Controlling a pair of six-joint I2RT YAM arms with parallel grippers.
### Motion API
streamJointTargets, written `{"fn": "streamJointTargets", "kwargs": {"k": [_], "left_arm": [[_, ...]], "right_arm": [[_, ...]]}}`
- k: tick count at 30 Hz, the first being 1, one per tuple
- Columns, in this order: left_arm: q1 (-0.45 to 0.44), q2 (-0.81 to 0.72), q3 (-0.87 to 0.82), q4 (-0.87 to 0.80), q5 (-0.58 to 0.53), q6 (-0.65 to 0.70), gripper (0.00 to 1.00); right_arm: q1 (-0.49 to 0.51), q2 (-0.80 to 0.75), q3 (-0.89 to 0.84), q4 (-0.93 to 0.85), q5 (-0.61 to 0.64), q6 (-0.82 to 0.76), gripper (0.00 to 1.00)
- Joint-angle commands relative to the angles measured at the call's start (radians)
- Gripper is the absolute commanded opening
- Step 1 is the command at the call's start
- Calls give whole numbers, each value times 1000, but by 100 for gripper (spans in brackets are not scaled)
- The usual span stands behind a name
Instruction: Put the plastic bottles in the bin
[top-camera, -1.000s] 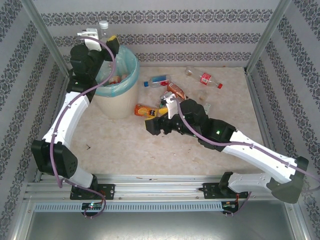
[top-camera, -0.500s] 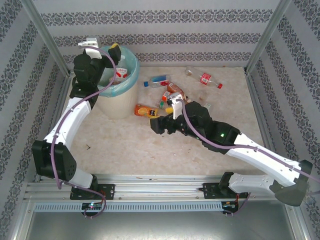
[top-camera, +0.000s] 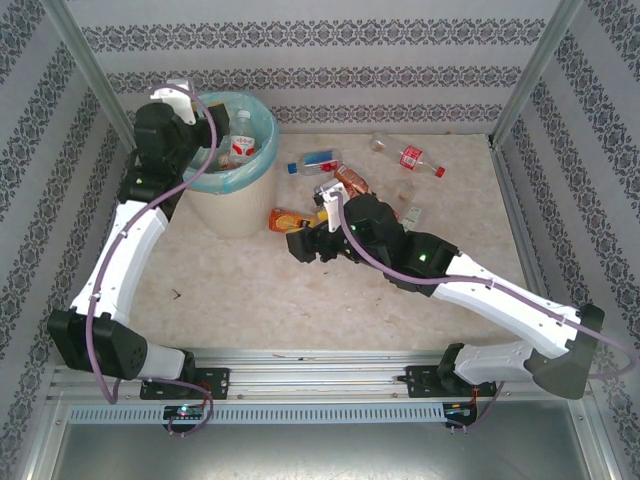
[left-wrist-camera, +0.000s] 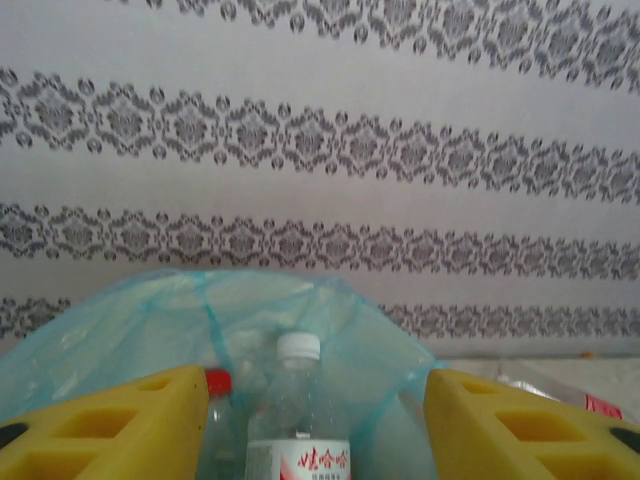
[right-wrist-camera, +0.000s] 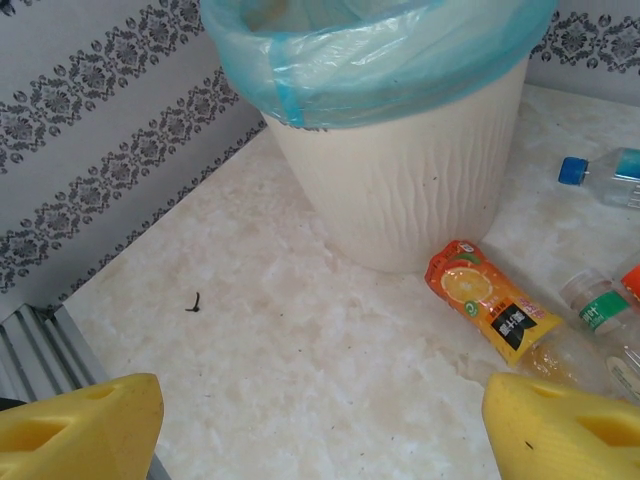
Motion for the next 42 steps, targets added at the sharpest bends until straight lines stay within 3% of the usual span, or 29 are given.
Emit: {"fn": "streamJointTargets", "kwargs": {"k": [1,6,13,18,23,31,38,42], "left_arm": [[-1,95,114,-355,62,16,56],[-2,249,198,-465,94,-1,45],[-3,482,357,-631,82,19,40],[-2,555,366,-670,51,38,39],[4,580,393,-691,104,20,36],[16,437,438,-658,189,-48,33],[5,199,413,-513,187,-106,49],[-77,59,289,-414,123,-49,55]], "right_arm": [[5,19,28,-3,-16,-42,83],[4,14,5,-4,-29,-37,83],[-1,-78,-79,-13,15,-31,84],[-19,-148,-158,-9,31,-6,84],[-29,-171,-187,-13,21,14,84],[-33,-176,-167,-30,29,-9,84],[-86,-178,-117,-131,128,-5,88],[-192,-199,-153,-195,197,49,92]]}}
